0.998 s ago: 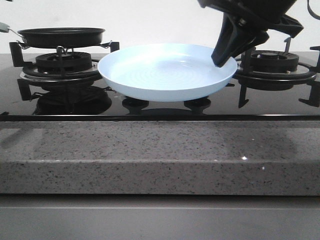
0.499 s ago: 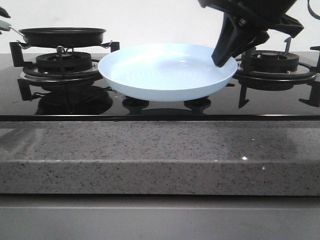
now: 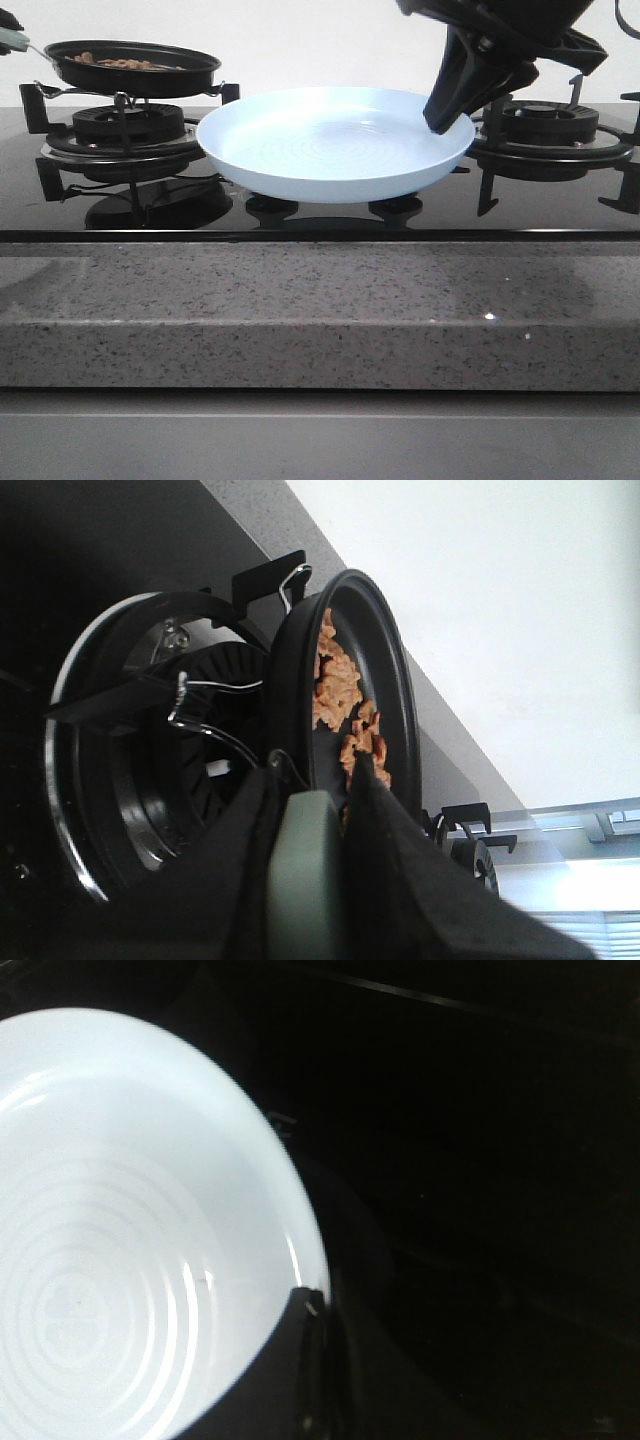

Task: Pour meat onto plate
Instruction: 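Tilt the pan over the held plate with the left gripper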

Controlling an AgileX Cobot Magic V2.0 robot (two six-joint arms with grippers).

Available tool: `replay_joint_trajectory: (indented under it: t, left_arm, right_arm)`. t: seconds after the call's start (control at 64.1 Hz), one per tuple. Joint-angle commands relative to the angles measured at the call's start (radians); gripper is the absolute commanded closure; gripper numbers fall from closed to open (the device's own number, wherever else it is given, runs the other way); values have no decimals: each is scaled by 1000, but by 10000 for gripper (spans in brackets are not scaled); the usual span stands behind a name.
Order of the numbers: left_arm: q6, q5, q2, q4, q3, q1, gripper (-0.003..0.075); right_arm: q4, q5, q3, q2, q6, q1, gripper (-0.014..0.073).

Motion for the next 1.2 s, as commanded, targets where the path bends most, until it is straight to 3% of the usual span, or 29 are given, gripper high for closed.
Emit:
replay_joint_trajectory:
  t: [0.0,0.717,0.936,1.185]
  left_arm:
    - [9,63,-89,-72,-37,-3,741]
    - [60,56,-450,-35,-13,-16,741]
    - [97,30,-466,-26,-13,-119,741]
    - [193,-149,-466,86,-13,-325,741]
  right_arm:
    - [23,-42,-26,-49,-11,-2,713]
    - [23,-42,-26,-49,-11,-2,713]
    - [23,-42,-26,-49,-11,-2,713]
    - [23,-42,-26,-49,-11,-2,713]
